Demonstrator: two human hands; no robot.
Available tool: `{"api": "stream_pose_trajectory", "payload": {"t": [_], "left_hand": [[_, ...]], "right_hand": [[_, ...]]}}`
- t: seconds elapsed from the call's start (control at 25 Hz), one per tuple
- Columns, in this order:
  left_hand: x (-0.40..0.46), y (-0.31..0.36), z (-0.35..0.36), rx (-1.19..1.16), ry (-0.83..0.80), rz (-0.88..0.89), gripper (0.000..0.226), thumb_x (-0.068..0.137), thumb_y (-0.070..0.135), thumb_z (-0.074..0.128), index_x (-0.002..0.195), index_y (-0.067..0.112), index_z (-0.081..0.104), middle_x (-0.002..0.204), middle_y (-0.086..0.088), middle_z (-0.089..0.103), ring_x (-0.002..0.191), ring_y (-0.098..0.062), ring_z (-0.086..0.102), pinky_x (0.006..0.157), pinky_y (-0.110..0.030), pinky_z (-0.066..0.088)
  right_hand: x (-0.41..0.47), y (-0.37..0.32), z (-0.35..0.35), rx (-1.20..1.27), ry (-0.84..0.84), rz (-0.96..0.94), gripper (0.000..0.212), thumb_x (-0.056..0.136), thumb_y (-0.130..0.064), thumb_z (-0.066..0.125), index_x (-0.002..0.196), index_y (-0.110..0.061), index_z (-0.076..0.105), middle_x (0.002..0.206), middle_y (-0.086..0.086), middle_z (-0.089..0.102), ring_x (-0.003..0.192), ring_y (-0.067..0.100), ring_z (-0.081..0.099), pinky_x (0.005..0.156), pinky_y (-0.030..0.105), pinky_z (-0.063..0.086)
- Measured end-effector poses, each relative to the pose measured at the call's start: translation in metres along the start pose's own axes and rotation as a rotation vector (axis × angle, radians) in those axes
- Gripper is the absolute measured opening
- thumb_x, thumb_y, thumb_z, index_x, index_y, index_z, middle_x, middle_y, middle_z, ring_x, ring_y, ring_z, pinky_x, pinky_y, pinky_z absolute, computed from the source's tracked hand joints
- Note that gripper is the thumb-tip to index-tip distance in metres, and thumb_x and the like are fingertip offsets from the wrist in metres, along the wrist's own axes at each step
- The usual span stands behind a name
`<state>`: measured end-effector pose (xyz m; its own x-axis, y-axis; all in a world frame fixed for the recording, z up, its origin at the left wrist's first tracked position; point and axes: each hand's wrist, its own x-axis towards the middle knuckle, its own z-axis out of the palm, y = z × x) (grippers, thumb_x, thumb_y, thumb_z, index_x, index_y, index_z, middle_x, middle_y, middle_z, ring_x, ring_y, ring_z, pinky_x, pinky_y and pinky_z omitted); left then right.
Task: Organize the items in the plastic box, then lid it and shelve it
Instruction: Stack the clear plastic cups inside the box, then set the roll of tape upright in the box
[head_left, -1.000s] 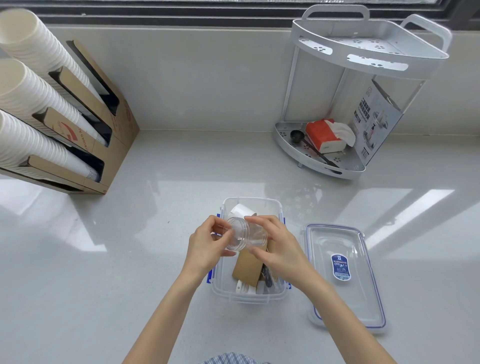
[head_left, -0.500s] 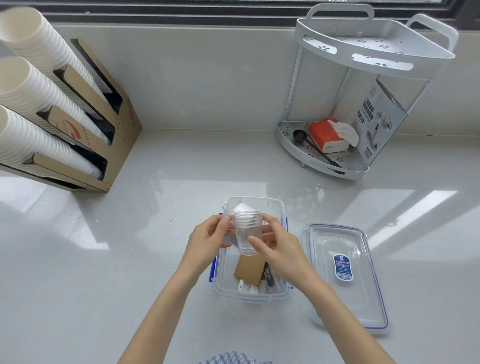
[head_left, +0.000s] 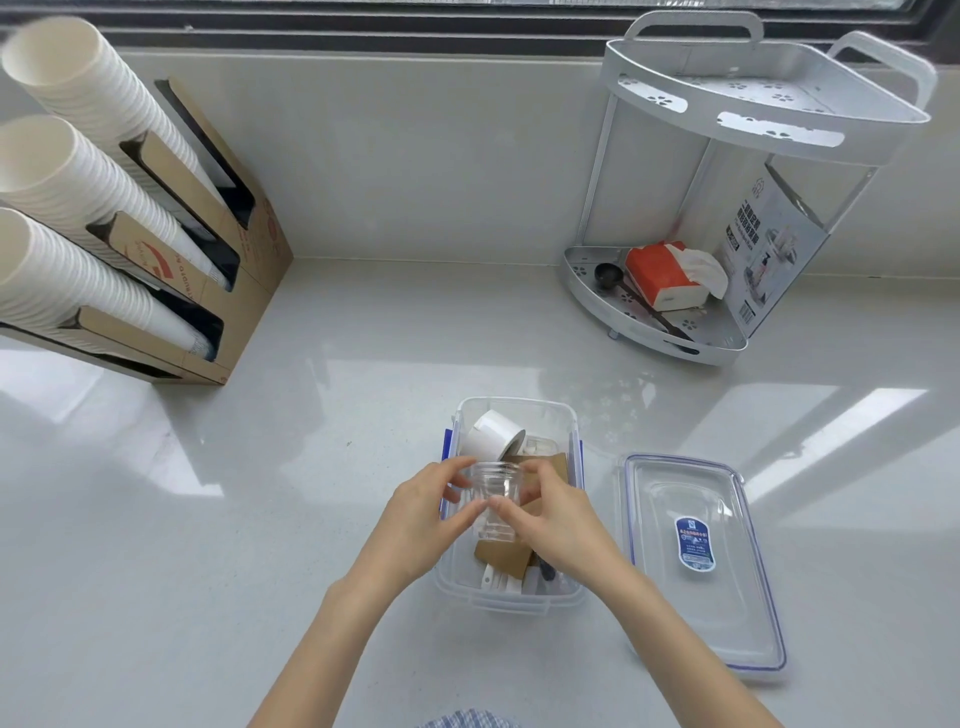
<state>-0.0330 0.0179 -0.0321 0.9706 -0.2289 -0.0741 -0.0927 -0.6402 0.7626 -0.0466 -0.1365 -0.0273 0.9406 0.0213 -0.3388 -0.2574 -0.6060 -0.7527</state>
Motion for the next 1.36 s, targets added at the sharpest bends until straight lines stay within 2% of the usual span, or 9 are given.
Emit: {"api": "stream_pose_trajectory", "payload": {"t": [0.16,0.36,0.48,0.56,0.72,0.92,1.08,1.2,1.36], "left_hand": [[-0.001,-0.004,0.005,0.249,0.026,0.072,0.035,0.090,0.028,0.048,0.123,0.019,0.048,0.117,0.001,0.056,0.106,-0.015,0.048,0.090,-0.023,0.037],[0.000,-0.008,0.009,0.428,0.021,0.093,0.028,0.091,0.030,0.045,0.115,0.021,0.055,0.114,0.001,0.056,0.109,-0.018,0.045,0.080,-0.021,0.024],[0.000,-0.010,0.010,0.431,0.012,0.091,0.028,0.090,0.031,0.046,0.115,0.022,0.055,0.112,0.002,0.054,0.108,-0.016,0.043,0.080,-0.019,0.021],[-0.001,-0.011,0.010,0.414,0.002,0.097,0.028,0.090,0.032,0.047,0.115,0.023,0.056,0.110,0.002,0.054,0.107,-0.015,0.044,0.080,-0.019,0.021],[-0.003,-0.014,0.010,0.386,-0.002,0.108,0.025,0.088,0.033,0.050,0.110,0.023,0.059,0.106,0.003,0.054,0.104,-0.014,0.045,0.081,-0.018,0.021],[0.000,-0.014,0.010,0.341,0.019,0.108,0.025,0.089,0.033,0.049,0.107,0.021,0.061,0.101,0.003,0.056,0.102,-0.015,0.048,0.080,-0.020,0.023],[0.008,-0.009,0.008,0.297,0.046,0.091,0.025,0.089,0.031,0.048,0.110,0.021,0.058,0.103,0.002,0.060,0.100,-0.015,0.050,0.081,-0.021,0.027],[0.021,-0.003,0.006,0.284,0.078,0.093,0.029,0.089,0.030,0.049,0.117,0.021,0.053,0.110,0.001,0.058,0.104,-0.017,0.050,0.087,-0.025,0.033],[0.039,0.006,0.011,0.334,0.087,0.107,0.038,0.089,0.032,0.048,0.126,0.021,0.045,0.127,0.002,0.050,0.117,-0.017,0.043,0.094,-0.028,0.030]], "right_hand": [[-0.001,0.000,0.010,-0.101,-0.035,0.053,0.055,0.084,-0.046,0.056,0.124,-0.012,0.043,0.103,0.004,0.064,0.097,0.020,0.060,0.079,0.030,0.048],[-0.002,0.004,0.021,-0.224,-0.095,0.084,0.034,0.083,-0.044,0.057,0.093,-0.013,0.045,0.088,0.006,0.059,0.081,0.023,0.055,0.053,0.024,0.037],[-0.002,0.006,0.022,-0.253,-0.095,0.088,0.035,0.083,-0.046,0.056,0.085,-0.015,0.039,0.086,0.003,0.051,0.078,0.020,0.047,0.048,0.019,0.029],[-0.001,0.005,0.024,-0.275,-0.103,0.079,0.037,0.082,-0.048,0.056,0.085,-0.015,0.038,0.089,0.003,0.048,0.081,0.021,0.047,0.051,0.021,0.030],[-0.002,0.005,0.027,-0.311,-0.146,0.082,0.034,0.082,-0.048,0.054,0.087,-0.016,0.043,0.099,0.005,0.042,0.088,0.022,0.044,0.072,0.029,0.039],[-0.001,0.002,0.019,-0.284,-0.155,0.096,0.031,0.084,-0.048,0.052,0.081,-0.018,0.047,0.096,0.003,0.042,0.085,0.020,0.044,0.069,0.028,0.037],[0.007,0.000,0.003,-0.205,-0.056,0.055,0.042,0.089,-0.041,0.050,0.118,-0.011,0.055,0.113,0.006,0.056,0.104,0.021,0.053,0.085,0.029,0.043],[0.019,0.001,-0.008,-0.177,0.079,0.031,0.036,0.090,-0.031,0.049,0.118,-0.011,0.056,0.118,0.008,0.059,0.106,0.022,0.056,0.092,0.031,0.043],[0.037,0.001,-0.017,-0.191,0.134,-0.032,0.042,0.089,-0.018,0.048,0.131,-0.013,0.044,0.128,0.009,0.049,0.110,0.026,0.055,0.097,0.035,0.042]]}}
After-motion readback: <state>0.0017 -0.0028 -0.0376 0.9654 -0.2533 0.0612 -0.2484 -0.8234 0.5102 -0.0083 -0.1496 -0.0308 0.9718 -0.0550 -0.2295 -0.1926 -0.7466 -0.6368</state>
